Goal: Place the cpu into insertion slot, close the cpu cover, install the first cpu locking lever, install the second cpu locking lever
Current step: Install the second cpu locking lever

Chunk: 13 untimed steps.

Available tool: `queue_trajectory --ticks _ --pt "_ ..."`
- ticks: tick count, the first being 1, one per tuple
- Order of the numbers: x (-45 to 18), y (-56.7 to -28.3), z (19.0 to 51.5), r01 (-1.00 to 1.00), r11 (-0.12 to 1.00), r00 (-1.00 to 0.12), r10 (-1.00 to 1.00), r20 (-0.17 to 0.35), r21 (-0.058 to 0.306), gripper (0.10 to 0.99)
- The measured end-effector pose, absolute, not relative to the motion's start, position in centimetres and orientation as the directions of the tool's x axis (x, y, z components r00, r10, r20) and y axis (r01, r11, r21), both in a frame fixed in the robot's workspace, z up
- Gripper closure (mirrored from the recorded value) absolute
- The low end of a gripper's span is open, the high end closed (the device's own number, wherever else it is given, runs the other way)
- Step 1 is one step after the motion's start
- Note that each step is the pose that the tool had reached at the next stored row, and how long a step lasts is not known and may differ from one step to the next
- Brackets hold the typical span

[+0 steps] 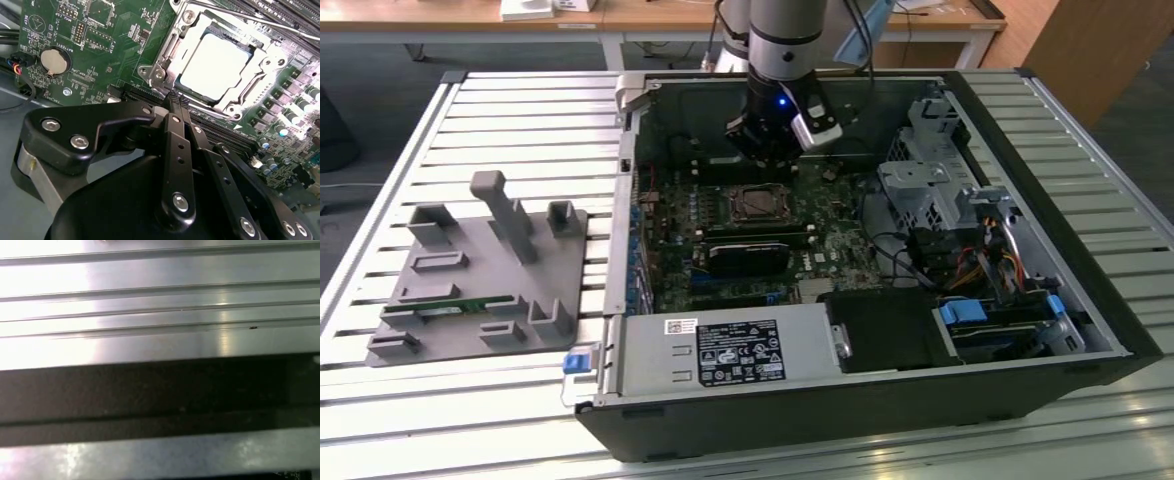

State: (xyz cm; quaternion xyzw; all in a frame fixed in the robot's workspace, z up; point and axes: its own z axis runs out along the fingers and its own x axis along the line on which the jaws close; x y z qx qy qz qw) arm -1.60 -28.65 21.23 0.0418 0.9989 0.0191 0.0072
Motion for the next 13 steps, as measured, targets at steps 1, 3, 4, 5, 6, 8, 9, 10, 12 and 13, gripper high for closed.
queue_trajectory --ticks 1,3,4,5,6,8,9,10,12,13 --pt "-1.59 -28.66 21.23 0.083 0.996 -0.996 0.084 -0.013 0.039 0.980" --pt "-1.59 -28.69 21.23 0.083 0.996 -0.996 0.084 -0.013 0.039 0.980" --pt "-1.59 -28.71 21.23 0.083 0.996 -0.996 0.084 -0.013 0.039 0.980" --pt "-1.59 -28.73 21.23 0.083 0.996 -0.996 0.084 -0.013 0.039 0.980" --pt "-1.59 -28.75 21.23 0.083 0.996 -0.996 0.084 -0.013 0.039 0.980" --pt "-1.58 -28.87 21.23 0.083 0.996 -0.996 0.084 -0.013 0.039 0.980" --pt "-1.59 -28.91 21.23 0.083 0.996 -0.996 0.084 -0.013 0.039 0.980" --pt "-1.59 -28.96 21.23 0.083 0.996 -0.996 0.084 -0.013 0.039 0.980" --pt "-1.59 -29.08 21.23 0.083 0.996 -0.996 0.084 -0.013 0.039 0.980" --pt "-1.59 -29.16 21.23 0.083 0.996 -0.996 0.084 -0.013 0.039 0.980"
